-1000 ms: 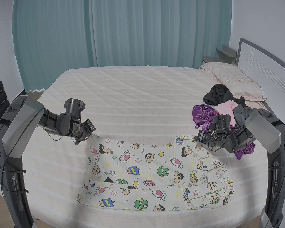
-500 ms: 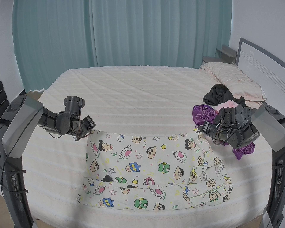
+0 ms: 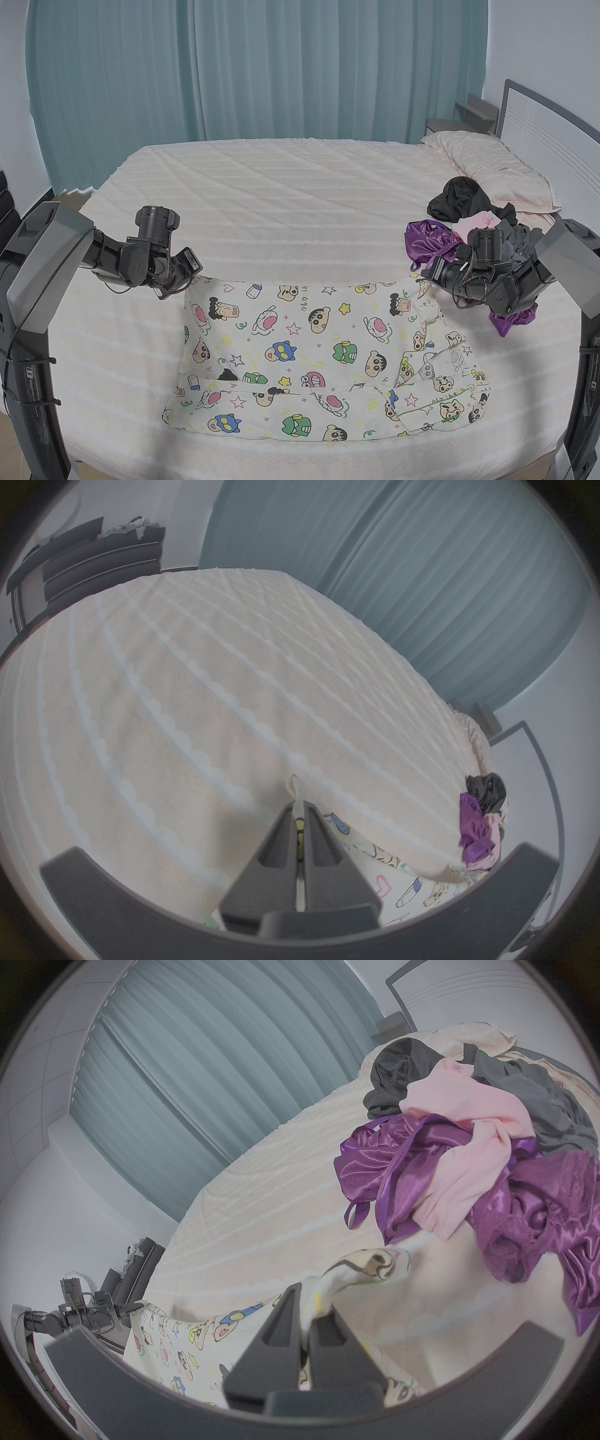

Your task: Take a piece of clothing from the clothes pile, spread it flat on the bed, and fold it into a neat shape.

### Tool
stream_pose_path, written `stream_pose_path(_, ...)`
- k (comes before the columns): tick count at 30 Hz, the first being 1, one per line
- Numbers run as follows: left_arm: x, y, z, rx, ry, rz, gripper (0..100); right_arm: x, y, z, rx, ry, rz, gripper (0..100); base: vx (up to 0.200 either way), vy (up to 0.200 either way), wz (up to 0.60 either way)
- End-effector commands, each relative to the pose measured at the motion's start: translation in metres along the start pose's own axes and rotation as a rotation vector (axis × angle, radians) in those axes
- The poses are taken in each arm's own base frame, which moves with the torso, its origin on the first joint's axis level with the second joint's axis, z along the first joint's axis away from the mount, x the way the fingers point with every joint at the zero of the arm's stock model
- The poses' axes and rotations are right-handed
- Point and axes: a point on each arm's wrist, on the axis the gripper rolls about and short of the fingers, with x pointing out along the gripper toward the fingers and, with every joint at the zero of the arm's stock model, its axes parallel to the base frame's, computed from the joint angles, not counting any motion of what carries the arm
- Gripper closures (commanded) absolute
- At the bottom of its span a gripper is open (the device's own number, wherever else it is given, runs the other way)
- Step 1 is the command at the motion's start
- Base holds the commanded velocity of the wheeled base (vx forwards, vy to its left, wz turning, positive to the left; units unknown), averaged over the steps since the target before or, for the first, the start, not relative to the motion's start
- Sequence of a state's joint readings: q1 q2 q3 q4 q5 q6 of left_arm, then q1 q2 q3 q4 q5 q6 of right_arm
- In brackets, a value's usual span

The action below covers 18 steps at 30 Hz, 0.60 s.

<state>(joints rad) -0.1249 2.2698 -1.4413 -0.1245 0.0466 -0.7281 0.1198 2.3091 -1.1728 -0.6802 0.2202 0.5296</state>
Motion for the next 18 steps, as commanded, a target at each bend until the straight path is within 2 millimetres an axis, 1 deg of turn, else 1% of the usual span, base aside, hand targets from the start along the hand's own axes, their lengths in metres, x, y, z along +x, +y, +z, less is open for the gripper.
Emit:
stream_pose_path(1, -0.009, 0.003, -0.003, 0.037, 0.008, 0.007, 100, -0.019, 0.006, 0.006, -0.009, -0.010, 0.005, 100, 0.000, 0.000, 0.00)
stream_pose_path(3, -0.014, 0.003, -0.004, 0.052, 0.011, 0.008, 100, -0.026, 0.008, 0.006, -0.020, -0.009, 0.005, 100, 0.000, 0.000, 0.00)
stream_pose_path(7, -0.026, 0.005, -0.007, 0.061, 0.019, 0.010, 100, -0.039, 0.008, -0.004, -0.065, 0.026, -0.010, 100, 0.000, 0.000, 0.00)
stream_pose_path(11, -0.033, 0.009, -0.010, 0.076, 0.028, 0.019, 100, -0.052, 0.004, -0.017, -0.103, 0.059, -0.028, 100, 0.000, 0.000, 0.00)
stream_pose_path(12, -0.033, 0.009, -0.010, 0.076, 0.028, 0.019, 100, -0.052, 0.004, -0.017, -0.103, 0.059, -0.028, 100, 0.000, 0.000, 0.00)
stream_pose_path(13, -0.040, 0.012, -0.013, 0.078, 0.038, 0.027, 100, -0.059, 0.004, -0.023, -0.113, 0.055, -0.028, 100, 0.000, 0.000, 0.00)
stream_pose_path(15, -0.043, 0.015, -0.016, 0.080, 0.050, 0.033, 100, -0.063, 0.003, -0.026, -0.116, 0.049, -0.025, 100, 0.000, 0.000, 0.00)
stream_pose_path(16, -0.050, 0.021, -0.023, 0.098, 0.074, 0.045, 100, -0.071, 0.002, -0.033, -0.127, 0.026, -0.011, 100, 0.000, 0.000, 0.00)
stream_pose_path(18, -0.055, 0.026, -0.028, 0.115, 0.092, 0.057, 100, -0.076, 0.000, -0.041, -0.131, 0.022, -0.006, 100, 0.000, 0.000, 0.00)
